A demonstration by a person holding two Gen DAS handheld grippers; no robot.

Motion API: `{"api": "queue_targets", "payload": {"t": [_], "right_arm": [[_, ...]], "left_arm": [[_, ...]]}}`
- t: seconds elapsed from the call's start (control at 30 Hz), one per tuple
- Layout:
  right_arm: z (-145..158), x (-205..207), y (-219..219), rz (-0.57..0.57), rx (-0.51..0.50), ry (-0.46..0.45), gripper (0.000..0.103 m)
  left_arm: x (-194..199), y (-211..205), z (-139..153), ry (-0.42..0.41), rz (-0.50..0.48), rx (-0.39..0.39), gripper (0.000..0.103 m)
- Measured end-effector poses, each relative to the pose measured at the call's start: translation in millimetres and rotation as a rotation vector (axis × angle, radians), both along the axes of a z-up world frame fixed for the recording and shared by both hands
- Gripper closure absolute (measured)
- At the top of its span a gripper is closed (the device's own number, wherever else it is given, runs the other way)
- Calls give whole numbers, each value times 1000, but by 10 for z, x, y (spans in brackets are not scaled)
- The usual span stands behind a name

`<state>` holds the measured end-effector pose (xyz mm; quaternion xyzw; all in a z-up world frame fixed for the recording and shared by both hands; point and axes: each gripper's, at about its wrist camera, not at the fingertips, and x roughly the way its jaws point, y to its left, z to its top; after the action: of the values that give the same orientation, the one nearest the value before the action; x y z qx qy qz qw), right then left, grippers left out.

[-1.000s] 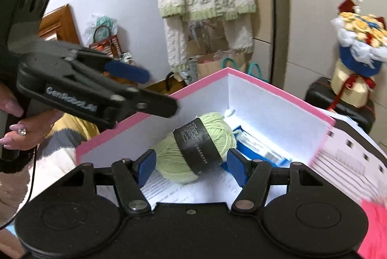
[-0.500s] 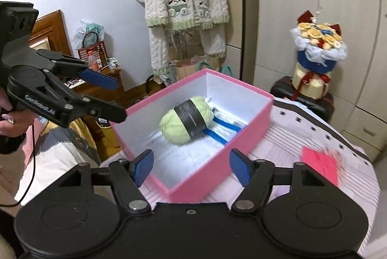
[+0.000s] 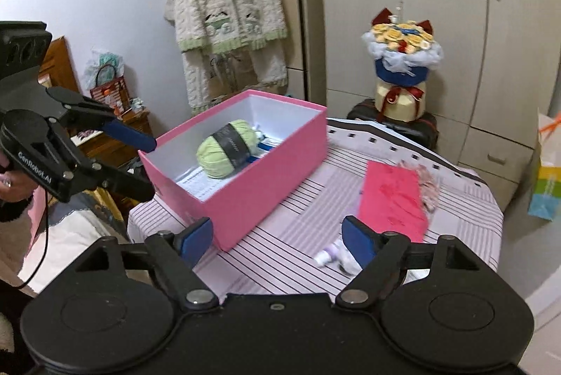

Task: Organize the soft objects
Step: 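Release the yarn ball in the box and withdraw the left gripper, then grasp the pink envelope edge with the left gripper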

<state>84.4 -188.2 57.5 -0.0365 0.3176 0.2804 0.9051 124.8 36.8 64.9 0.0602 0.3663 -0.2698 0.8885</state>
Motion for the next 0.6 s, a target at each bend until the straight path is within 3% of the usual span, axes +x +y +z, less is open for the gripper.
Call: {"api": "queue_targets", "payload": {"t": [0.3, 0.4, 0.6], "right_arm": [[-283, 340, -400, -39, 39, 11, 11], [-451, 524, -454, -64, 42, 13, 10], [-746, 932, -412, -81, 23, 25, 9]], "left_arm": [[397, -543, -217, 14, -16, -112, 24], [600, -655, -354, 6, 27, -151, 24], [911, -832, -543, -75, 144, -156, 26]]}}
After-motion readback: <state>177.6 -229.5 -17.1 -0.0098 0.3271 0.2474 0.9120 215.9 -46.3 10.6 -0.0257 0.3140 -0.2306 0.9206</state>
